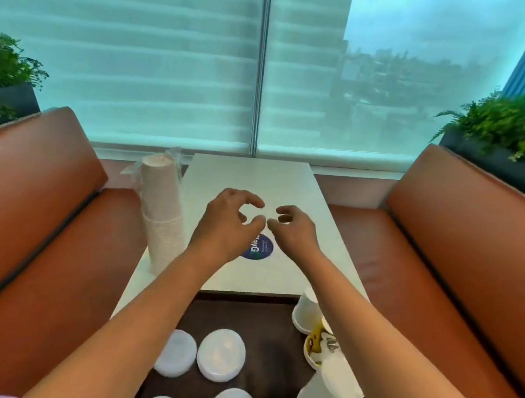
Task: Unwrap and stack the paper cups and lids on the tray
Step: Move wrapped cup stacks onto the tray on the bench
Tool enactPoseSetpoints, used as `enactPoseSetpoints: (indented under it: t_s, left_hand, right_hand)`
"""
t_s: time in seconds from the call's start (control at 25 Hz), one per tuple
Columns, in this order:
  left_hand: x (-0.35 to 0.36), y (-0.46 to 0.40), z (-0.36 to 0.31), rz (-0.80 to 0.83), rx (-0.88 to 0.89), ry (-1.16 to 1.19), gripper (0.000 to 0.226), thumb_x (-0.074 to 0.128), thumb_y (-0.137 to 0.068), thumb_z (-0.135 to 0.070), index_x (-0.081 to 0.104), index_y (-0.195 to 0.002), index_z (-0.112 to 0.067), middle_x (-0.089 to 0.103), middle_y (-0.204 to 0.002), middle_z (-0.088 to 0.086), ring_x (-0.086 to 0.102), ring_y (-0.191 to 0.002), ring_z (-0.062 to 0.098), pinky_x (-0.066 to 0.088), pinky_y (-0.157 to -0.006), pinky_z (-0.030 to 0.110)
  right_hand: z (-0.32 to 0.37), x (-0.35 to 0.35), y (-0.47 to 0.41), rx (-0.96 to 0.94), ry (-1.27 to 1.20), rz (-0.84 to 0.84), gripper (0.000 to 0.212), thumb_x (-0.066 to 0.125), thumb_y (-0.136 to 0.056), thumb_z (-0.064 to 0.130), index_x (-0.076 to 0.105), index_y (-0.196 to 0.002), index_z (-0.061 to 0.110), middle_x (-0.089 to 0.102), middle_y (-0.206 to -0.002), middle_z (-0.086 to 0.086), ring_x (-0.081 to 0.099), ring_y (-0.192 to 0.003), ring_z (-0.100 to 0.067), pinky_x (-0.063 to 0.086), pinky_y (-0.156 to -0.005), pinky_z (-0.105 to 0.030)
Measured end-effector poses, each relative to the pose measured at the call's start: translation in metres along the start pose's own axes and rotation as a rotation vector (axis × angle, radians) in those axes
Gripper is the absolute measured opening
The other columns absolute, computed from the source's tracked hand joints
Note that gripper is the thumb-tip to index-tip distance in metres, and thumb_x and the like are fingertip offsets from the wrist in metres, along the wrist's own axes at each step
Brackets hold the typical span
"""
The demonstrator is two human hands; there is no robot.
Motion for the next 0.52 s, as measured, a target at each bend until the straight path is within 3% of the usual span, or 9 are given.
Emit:
enactPoseSetpoints:
  t_s: [0.12, 0.24, 0.36, 0.52]
  left_hand:
    - [0.029, 0.017, -0.062, 0.056, 0.042, 0.094, 0.023, 0.062, -0.089, -0.025, 0.061, -0.111, -0.025, 0.055, -0.120, -0.003, 0.053, -0.075, 0.002, 0.042, -0.075, 0.023]
    - [0.067, 0.041, -0.116, 0.133, 0.101, 0.179, 0.019, 0.062, -0.089, -0.022, 0.061, -0.107, -0.026, 0.054, -0.111, -0.007, 0.051, -0.070, -0.002, 0.041, -0.073, 0.021]
    - [0.132, 0.069, -0.165, 0.234, 0.153, 0.242, 0.014, 0.064, -0.086, -0.018, 0.062, -0.098, -0.027, 0.057, -0.103, -0.011, 0.056, -0.070, 0.001, 0.042, -0.064, 0.013]
    - [0.241, 0.096, -0.233, 0.379, 0.211, 0.285, 0.015, 0.066, -0.084, -0.017, 0.062, -0.094, -0.028, 0.061, -0.105, -0.006, 0.054, -0.083, 0.007, 0.043, -0.082, 0.014]
  right_hand:
    - [-0.014, -0.078, 0.036, -0.009, -0.030, -0.141, 0.036, 0.060, -0.089, 0.018, 0.056, -0.123, 0.011, 0.059, -0.119, -0.008, 0.054, -0.095, -0.015, 0.043, -0.075, -0.023]
    - [-0.055, -0.146, 0.072, 0.037, -0.053, -0.236, 0.032, 0.061, -0.088, 0.016, 0.058, -0.119, 0.010, 0.058, -0.111, -0.002, 0.052, -0.093, -0.011, 0.040, -0.066, -0.017]
    - [-0.123, -0.215, 0.107, 0.107, -0.046, -0.339, 0.031, 0.062, -0.087, 0.018, 0.060, -0.117, 0.011, 0.059, -0.112, -0.003, 0.053, -0.094, -0.012, 0.040, -0.076, -0.022]
    - [-0.219, -0.316, 0.140, 0.232, 0.029, -0.447, 0.029, 0.061, -0.088, 0.020, 0.059, -0.117, 0.013, 0.056, -0.108, 0.001, 0.051, -0.098, -0.012, 0.040, -0.082, -0.023]
Point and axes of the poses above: each hand's wrist, its own y-axis away from the middle knuckle, its own x-axis out of the palm, z = x × y, the point moved 2 cm from there along -y, towards the middle knuckle
